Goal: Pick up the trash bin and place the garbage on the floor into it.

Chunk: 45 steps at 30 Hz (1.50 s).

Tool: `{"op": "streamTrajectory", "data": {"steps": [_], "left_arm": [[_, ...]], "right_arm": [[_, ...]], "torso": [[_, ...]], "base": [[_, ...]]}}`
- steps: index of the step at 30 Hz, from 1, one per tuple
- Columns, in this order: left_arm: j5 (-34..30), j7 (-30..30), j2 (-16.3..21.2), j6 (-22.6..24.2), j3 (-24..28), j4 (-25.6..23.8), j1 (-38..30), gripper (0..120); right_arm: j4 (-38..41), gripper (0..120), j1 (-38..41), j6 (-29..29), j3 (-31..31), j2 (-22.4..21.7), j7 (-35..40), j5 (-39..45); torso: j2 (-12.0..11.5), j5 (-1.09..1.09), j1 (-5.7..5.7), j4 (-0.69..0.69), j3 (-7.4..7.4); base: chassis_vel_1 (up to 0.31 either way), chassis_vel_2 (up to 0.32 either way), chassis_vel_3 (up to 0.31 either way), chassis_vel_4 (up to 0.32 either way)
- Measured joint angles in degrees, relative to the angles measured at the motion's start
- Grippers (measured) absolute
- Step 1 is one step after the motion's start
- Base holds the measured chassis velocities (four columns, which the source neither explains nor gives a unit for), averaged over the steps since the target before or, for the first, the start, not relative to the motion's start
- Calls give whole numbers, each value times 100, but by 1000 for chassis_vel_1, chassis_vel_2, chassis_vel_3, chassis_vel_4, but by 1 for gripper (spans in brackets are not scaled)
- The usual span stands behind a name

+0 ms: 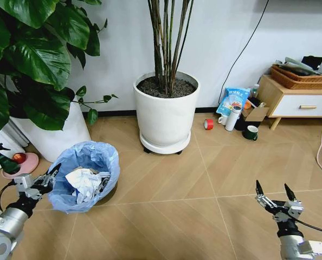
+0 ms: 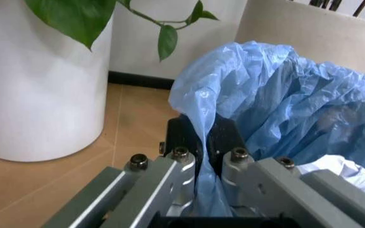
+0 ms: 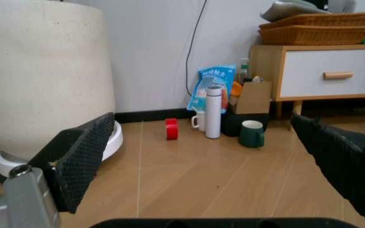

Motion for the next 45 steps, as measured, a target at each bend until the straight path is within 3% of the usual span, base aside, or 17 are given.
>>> {"op": "streamTrajectory", "data": {"steps": [8, 45], "left_arm": [[-216, -110, 246, 69, -25, -47, 42, 0], [-361, -278, 209, 119, 21, -147, 62, 0]], "right_arm": [[-203, 100, 149, 125, -45, 9, -106, -158], [-352, 100, 221, 437, -36, 7, -300, -223]], "torso": [[0, 2, 0, 0, 0], [-1, -1, 0, 0, 0]], "base": [[0, 0, 0, 0], [27, 15, -22, -15]]}}
